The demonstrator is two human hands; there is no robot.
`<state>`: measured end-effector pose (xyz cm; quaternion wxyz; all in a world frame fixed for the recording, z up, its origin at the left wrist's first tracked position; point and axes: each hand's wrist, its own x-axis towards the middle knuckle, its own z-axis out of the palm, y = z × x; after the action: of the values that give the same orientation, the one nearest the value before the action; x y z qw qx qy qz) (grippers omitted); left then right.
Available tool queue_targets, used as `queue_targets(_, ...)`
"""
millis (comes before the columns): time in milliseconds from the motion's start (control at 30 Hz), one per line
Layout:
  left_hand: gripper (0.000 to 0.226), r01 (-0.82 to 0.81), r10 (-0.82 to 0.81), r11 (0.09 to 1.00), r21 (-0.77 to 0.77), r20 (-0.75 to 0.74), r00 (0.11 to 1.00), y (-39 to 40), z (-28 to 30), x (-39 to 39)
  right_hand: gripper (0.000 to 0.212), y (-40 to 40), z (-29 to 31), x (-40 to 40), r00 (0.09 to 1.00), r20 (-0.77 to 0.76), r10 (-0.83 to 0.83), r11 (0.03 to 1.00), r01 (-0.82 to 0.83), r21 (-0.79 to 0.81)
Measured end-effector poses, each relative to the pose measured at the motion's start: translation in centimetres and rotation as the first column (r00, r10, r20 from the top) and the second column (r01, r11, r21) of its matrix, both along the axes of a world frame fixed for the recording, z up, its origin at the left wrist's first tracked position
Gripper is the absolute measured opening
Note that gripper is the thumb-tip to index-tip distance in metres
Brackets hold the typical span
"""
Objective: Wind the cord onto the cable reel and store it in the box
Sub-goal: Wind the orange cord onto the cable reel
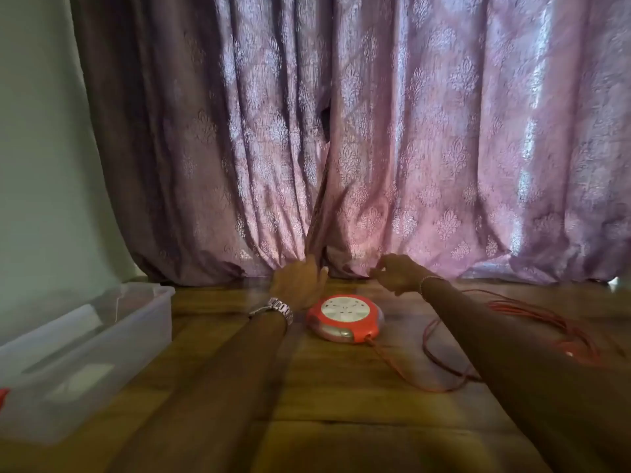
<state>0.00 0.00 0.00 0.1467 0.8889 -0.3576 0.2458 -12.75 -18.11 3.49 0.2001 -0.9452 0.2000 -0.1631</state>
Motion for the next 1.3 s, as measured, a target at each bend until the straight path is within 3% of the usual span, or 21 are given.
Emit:
queue_targets(133, 0.059, 0.017, 0.003, 0.989, 0.144, -0.138, 0.99, -0.5, -2.4, 1.2, 0.034, -0.3, -2.0, 0.3, 0.983, -0.186, 0.003, 0.938, 0.062, 0.341)
queue_targets(267, 0.061, 0.027, 0.005, 0.991, 0.134, -0.234, 0.972, -1.8, -3.7, 3.4, 0.032, -1.3, -3.5, 1.6, 0.977, -0.205, 0.065, 0.826, 0.063, 0.561)
queue_targets(400, 0.053, 0.041, 0.013, 0.989, 0.142, -0.363, 0.932, -3.1, -3.5, 4.0, 0.03, -2.2, -3.6, 2.6, 0.947, -0.283, 0.152, 0.765, 0.068, 0.641)
queue_targets(500, 0.05, 0.023, -0.013, 0.999, 0.024, -0.344, 0.939, -3.6, -3.3, 4.1, 0.042, -3.6, -3.4, 3.2, 0.976, -0.18, 0.125, 0.684, 0.047, 0.728)
queue_targets(700, 0.064, -0.116, -0.015, 0.947, -0.301, -0.401, 0.916, -4.6, -1.2, 4.1, 0.049, -4.9, -0.7, 4.0, 0.999, 0.032, 0.039, 0.672, -0.05, 0.739)
queue_targets(867, 0.055, -0.111, -0.089, 0.825, -0.554, -0.322, 0.942, -4.9, 1.9, 4.5, 0.031, -5.0, 2.9, 3.8, 0.974, 0.224, 0.043, 0.646, -0.198, 0.737)
queue_targets(1000, 0.046, -0.087, -0.184, 0.698, -0.711, -0.294, 0.938, -5.1, 5.2, 3.9, 0.036, -5.1, 4.8, 3.8, 0.938, 0.343, 0.049, 0.663, -0.288, 0.691)
queue_targets(1200, 0.057, 0.043, -0.358, 0.608, -0.793, -0.225, 0.906, -5.0, 6.9, 3.7, 0.045, -4.4, 6.6, 3.3, 0.888, 0.453, 0.074, 0.662, -0.383, 0.644)
queue_targets(1300, 0.05, 0.123, -0.424, 0.604, -0.787, -0.187, 0.886, -4.6, 7.3, 3.9, 0.046, -4.3, 7.0, 3.0, 0.882, 0.466, 0.075, 0.659, -0.394, 0.641)
